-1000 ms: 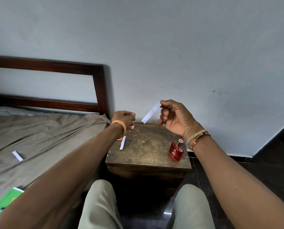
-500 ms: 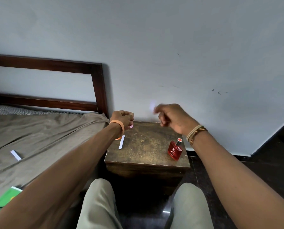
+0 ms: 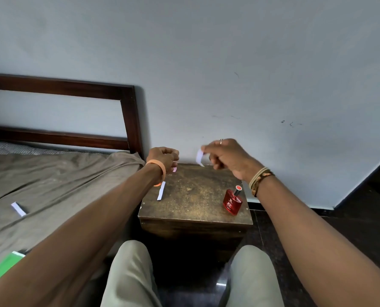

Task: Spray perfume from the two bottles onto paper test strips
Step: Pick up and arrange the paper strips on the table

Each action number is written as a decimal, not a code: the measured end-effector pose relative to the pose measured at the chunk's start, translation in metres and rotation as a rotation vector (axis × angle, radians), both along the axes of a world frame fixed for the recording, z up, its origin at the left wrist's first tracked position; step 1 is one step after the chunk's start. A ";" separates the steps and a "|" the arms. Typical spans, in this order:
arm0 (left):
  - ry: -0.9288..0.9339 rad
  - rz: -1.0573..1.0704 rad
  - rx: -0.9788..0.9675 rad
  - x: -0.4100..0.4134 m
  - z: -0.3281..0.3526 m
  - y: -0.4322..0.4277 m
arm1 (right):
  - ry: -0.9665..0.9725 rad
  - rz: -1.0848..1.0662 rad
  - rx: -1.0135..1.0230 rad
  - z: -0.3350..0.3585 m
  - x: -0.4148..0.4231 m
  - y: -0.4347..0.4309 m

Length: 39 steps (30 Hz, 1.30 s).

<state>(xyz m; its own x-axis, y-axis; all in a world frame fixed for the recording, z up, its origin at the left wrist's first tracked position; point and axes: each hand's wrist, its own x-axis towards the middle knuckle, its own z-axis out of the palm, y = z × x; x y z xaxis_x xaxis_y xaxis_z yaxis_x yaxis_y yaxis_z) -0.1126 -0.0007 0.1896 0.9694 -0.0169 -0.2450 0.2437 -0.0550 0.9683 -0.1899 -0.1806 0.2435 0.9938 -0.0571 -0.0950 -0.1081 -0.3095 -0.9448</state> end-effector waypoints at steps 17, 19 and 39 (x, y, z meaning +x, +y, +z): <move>-0.009 -0.020 0.004 0.002 -0.005 -0.001 | 0.127 -0.004 0.486 0.008 0.006 -0.006; -0.011 -0.010 0.008 0.003 -0.008 -0.002 | 0.195 -0.047 -0.350 -0.011 0.004 -0.010; -0.009 -0.260 0.104 0.029 -0.052 -0.062 | 0.054 -0.030 -0.368 -0.076 0.060 -0.044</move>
